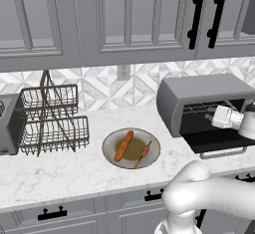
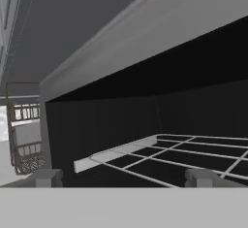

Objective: Pick up the kebab skewer and baguette bread, and place them inside the toaster oven. Close the toaster oven door and start by setting the timer.

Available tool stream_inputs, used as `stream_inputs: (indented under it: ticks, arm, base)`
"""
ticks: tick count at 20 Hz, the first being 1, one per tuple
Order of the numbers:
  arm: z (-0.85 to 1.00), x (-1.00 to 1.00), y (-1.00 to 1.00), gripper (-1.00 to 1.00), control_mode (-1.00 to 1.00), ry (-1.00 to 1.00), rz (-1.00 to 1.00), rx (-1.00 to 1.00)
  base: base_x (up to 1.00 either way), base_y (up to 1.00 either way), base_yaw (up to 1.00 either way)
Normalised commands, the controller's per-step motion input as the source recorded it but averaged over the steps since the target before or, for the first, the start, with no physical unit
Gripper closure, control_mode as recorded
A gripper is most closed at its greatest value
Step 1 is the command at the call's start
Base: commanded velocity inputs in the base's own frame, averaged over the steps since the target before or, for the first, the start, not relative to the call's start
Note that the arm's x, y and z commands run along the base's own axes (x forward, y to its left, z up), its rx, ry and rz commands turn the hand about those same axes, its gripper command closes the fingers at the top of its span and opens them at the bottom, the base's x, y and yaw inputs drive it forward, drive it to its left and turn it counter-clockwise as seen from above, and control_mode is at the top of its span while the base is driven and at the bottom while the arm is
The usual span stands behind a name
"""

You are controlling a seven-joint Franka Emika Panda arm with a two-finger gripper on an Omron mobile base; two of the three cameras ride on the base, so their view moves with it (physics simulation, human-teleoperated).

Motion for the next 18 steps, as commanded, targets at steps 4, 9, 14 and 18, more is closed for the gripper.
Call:
stream_inputs:
  ticks: [4, 9, 14, 18]
  arm:
    - [-0.04, 0.36, 0.00, -1.00, -1.00, 0.00, -0.02, 0.00]
    - [0.00, 0.21, 0.00, -1.00, -1.00, 0.00, -0.06, 0.00]
    - [-0.03, 0.16, 0.00, -1.00, -1.00, 0.00, -0.07, 0.00]
    - [0.00, 0.20, 0.00, -1.00, -1.00, 0.00, -0.05, 0.00]
  base:
    - [0.00, 0.00, 0.00]
    - [0.00, 0.00, 0.00]
    - [0.00, 0.00, 0.00]
    - [0.00, 0.00, 0.00]
